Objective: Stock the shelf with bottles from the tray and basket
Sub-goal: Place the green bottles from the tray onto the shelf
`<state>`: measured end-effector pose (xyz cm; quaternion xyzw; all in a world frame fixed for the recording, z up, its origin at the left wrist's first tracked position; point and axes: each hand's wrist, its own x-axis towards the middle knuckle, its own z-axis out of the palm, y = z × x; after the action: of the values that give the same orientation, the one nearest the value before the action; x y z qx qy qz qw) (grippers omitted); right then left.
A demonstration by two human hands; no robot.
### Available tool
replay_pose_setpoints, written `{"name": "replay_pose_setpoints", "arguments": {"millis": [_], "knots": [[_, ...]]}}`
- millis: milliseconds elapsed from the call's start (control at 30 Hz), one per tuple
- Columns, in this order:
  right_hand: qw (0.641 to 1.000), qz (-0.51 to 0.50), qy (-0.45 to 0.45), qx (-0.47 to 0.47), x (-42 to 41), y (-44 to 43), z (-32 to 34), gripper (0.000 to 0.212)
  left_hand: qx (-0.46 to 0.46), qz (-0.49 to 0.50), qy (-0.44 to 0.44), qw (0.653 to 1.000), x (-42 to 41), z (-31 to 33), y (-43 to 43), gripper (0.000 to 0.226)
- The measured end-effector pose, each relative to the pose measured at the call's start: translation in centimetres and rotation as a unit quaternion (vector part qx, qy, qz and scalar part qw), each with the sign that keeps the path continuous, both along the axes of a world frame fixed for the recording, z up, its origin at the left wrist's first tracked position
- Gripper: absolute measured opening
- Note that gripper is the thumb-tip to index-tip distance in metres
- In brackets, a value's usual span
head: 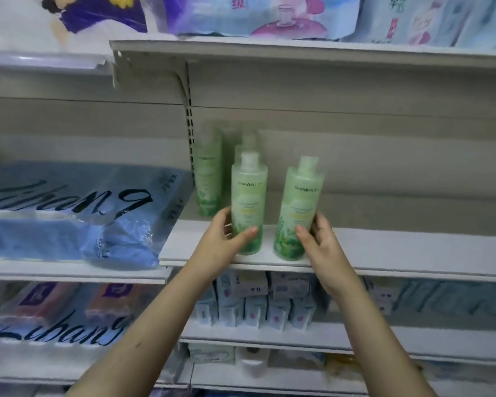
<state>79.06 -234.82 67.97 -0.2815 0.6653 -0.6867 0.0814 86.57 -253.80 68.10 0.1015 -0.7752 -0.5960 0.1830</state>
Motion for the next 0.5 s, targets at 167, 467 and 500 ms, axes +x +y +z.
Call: {"name": "replay_pose_setpoints", "arguments": {"millis": [167,467,500], "knots": [[0.999,0.005,-0.01,0.03,-0.1,-0.2,0.3,0.041,-0.014,-0.061,-0.016,0.998,-0.8,0.8,-1.6,0.06],[0.988,-0.102,0.052,0.104,0.3,-1.4,-0.4,0.054,0.017,-0.089,-0.009,0.996,-0.6,-0.3,-2.9,0.061],[0.989,-0.099,0.047,0.101,0.3,-1.5,-0.3,0.055,0.017,-0.086,-0.007,0.996,-0.6,-0.4,-2.9,0.063]]}}
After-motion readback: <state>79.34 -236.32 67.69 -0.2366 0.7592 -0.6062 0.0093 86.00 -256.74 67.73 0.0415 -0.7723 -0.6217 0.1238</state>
